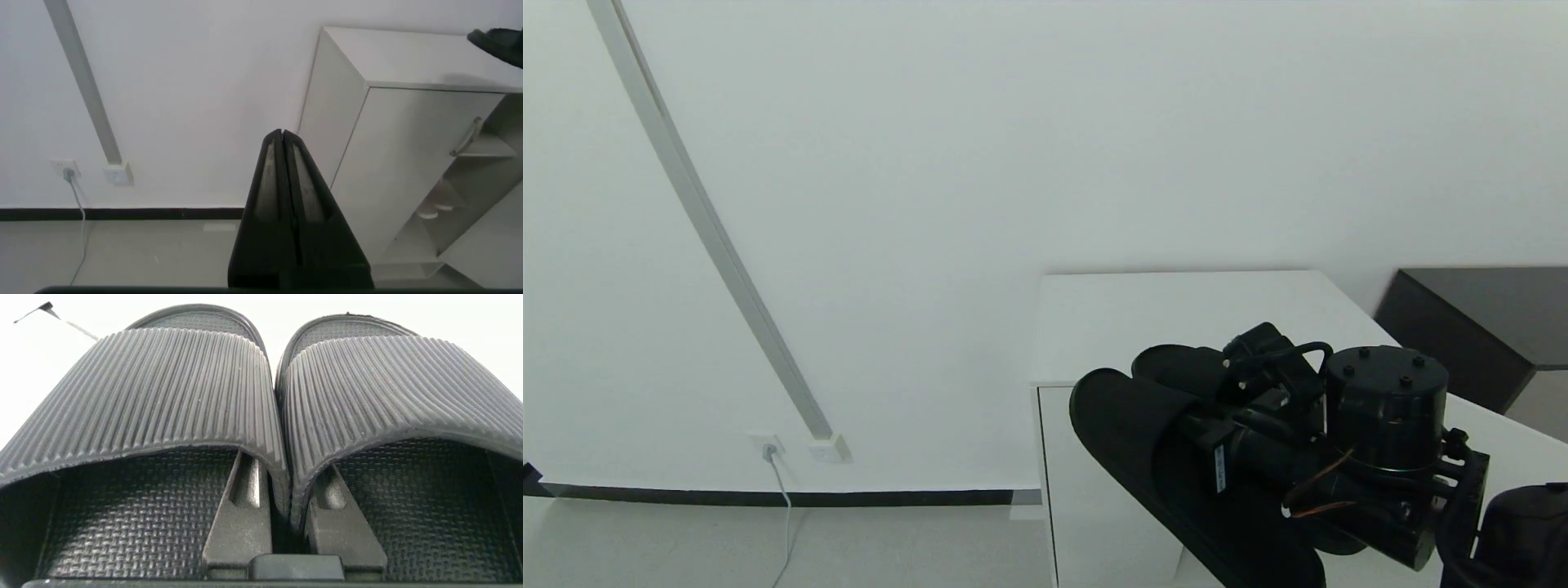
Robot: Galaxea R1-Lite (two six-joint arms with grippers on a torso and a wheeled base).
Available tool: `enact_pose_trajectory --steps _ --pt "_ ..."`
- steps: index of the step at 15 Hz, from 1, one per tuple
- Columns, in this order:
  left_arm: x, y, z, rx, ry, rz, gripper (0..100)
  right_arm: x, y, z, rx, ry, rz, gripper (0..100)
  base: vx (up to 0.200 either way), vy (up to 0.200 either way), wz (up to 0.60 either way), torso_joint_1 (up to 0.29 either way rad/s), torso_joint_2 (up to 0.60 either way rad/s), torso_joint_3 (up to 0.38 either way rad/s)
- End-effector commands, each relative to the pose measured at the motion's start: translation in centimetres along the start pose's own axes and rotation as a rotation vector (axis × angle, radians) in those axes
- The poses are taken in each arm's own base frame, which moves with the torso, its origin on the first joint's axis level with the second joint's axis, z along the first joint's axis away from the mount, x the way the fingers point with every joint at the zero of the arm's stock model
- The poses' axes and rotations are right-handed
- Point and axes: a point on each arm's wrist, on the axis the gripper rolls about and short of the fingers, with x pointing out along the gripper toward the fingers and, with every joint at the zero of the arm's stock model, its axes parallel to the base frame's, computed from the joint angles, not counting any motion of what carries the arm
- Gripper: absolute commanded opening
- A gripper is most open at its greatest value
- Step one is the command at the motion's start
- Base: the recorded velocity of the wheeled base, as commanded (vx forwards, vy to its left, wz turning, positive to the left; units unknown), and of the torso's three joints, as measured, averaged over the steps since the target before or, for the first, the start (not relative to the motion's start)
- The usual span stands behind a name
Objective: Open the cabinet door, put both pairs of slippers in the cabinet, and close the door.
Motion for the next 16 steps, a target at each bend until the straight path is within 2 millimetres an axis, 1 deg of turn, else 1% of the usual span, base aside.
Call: enact_pose_trajectory --steps 1,10,16 --pt "0.0 0.0 -0.01 -0.001 0.0 0.001 0 0.06 0.01 -0.04 0.0 0.0 0.0 0 0.0 0.0 0.0 0.0 0.0 0.0" --pt "0.01 0.0 0.0 -0.001 0.002 0.001 0 0.25 -0.02 -0.27 0.0 0.009 -0.002 0 0.0 0.0 0.0 0.0 0.0 0.0" --pt "0.0 0.0 -0.01 -0.004 0.0 0.001 0 0.13 -0.05 -0.58 -0.002 0.02 -0.004 0 0.0 -0.2 0.0 0.006 0.0 0.002"
